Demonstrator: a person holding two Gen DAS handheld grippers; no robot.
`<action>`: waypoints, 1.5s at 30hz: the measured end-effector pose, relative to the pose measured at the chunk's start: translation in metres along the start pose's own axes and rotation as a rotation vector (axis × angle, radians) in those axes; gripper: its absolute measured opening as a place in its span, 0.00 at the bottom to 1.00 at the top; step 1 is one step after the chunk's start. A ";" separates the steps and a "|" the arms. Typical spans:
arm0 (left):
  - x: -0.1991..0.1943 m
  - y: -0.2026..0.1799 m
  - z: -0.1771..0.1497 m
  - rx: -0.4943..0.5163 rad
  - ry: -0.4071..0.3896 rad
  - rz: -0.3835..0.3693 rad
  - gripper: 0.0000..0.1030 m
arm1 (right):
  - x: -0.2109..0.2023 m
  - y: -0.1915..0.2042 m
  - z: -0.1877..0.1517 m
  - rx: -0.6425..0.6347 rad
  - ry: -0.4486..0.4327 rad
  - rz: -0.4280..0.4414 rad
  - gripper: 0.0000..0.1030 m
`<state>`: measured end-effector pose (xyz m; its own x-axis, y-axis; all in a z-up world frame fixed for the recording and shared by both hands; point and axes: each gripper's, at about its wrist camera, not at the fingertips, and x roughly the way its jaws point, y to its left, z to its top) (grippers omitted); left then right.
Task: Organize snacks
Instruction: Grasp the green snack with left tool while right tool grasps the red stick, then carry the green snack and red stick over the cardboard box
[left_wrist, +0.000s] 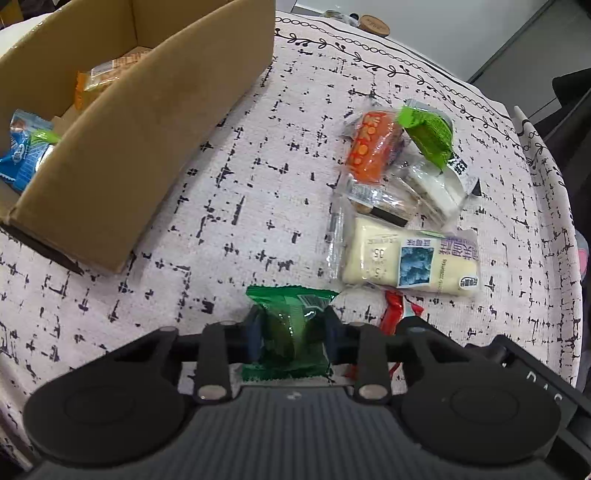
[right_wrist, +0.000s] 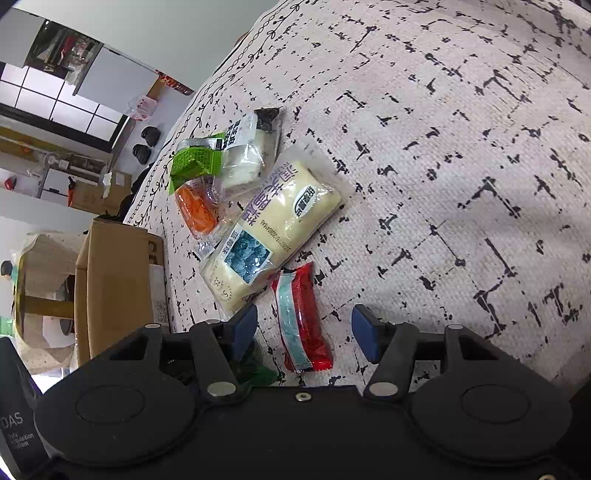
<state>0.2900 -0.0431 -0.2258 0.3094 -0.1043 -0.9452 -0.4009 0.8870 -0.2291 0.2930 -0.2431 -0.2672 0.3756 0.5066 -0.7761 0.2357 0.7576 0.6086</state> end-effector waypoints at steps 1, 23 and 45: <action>-0.001 0.001 0.001 0.000 -0.001 -0.002 0.27 | 0.001 0.000 0.000 -0.003 0.000 0.000 0.56; -0.037 0.023 0.005 0.046 -0.099 0.025 0.26 | 0.004 0.028 -0.014 -0.196 0.009 -0.068 0.21; -0.112 0.044 0.005 0.047 -0.226 -0.074 0.26 | -0.072 0.080 -0.032 -0.282 -0.188 0.007 0.21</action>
<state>0.2416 0.0098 -0.1292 0.5239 -0.0710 -0.8488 -0.3308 0.9014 -0.2796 0.2558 -0.2057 -0.1678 0.5411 0.4477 -0.7118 -0.0148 0.8514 0.5243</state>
